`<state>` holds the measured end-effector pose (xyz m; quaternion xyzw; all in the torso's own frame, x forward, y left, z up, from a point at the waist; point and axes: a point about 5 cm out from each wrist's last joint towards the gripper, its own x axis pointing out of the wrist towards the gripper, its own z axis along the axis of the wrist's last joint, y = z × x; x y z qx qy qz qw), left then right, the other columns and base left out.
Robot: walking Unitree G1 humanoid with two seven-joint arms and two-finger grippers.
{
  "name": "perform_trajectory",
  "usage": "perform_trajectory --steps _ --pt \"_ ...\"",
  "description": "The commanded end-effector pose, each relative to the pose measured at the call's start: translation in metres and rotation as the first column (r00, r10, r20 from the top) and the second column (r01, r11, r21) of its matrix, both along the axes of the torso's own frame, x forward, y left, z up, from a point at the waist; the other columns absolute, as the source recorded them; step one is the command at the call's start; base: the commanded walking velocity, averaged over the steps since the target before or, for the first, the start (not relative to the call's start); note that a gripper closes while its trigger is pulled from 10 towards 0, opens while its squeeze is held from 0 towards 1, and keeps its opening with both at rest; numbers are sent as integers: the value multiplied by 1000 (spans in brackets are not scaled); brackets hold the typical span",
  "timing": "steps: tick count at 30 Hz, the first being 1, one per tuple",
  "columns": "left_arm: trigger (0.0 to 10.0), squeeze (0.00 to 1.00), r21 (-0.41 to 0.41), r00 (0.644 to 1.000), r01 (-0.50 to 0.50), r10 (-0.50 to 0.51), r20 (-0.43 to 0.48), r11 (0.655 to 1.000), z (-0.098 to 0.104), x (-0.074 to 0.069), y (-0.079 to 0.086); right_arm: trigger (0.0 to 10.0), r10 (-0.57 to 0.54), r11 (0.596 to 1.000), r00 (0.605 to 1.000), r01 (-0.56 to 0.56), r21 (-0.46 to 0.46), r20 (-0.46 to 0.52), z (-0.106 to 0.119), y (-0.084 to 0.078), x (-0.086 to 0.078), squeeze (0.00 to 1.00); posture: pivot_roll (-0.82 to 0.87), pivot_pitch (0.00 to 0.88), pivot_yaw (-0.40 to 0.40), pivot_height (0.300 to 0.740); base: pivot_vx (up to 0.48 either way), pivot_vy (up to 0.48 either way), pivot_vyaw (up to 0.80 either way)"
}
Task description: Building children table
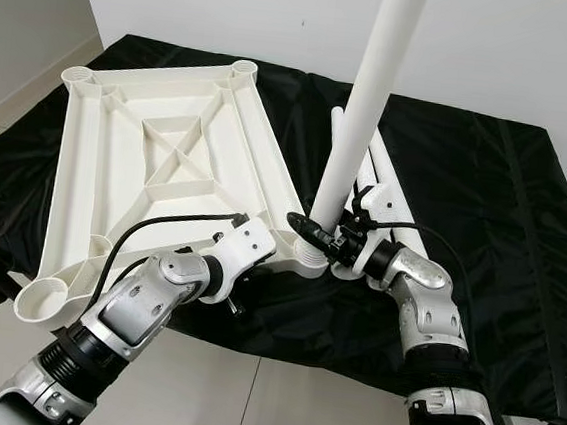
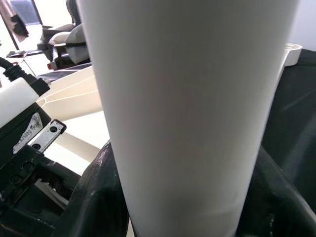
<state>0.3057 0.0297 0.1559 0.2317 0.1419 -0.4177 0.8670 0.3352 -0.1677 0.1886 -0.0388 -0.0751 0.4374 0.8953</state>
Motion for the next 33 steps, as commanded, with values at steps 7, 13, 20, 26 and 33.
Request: perform_trajectory --steps 7,13,20,26,33 --pt "10000 0 31 996 -5 8 -94 999 -22 -6 3 10000 -48 995 999 50 90 -19 -2 9 -10 0 -109 131 13 740 0 0 0" --pt "10000 0 29 995 0 3 -95 1000 -23 -7 1 10000 -105 989 994 104 107 0 -3 16 -18 0 -110 128 12 740 0 0 0" --pt "10000 0 26 995 6 -3 -99 1000 -24 -9 -2 10000 -218 965 976 214 151 9 -3 25 -24 0 -112 118 8 740 0 0 0" --pt "10000 0 23 995 8 -6 -98 1000 -24 -10 -3 10000 -276 948 961 271 167 7 -3 32 -27 0 -112 109 4 740 0 0 0" --pt "10000 0 19 995 7 -5 -97 1000 -24 -10 -4 10000 -378 911 926 369 183 15 -5 58 -35 0 -103 99 -2 740 0 0 0"
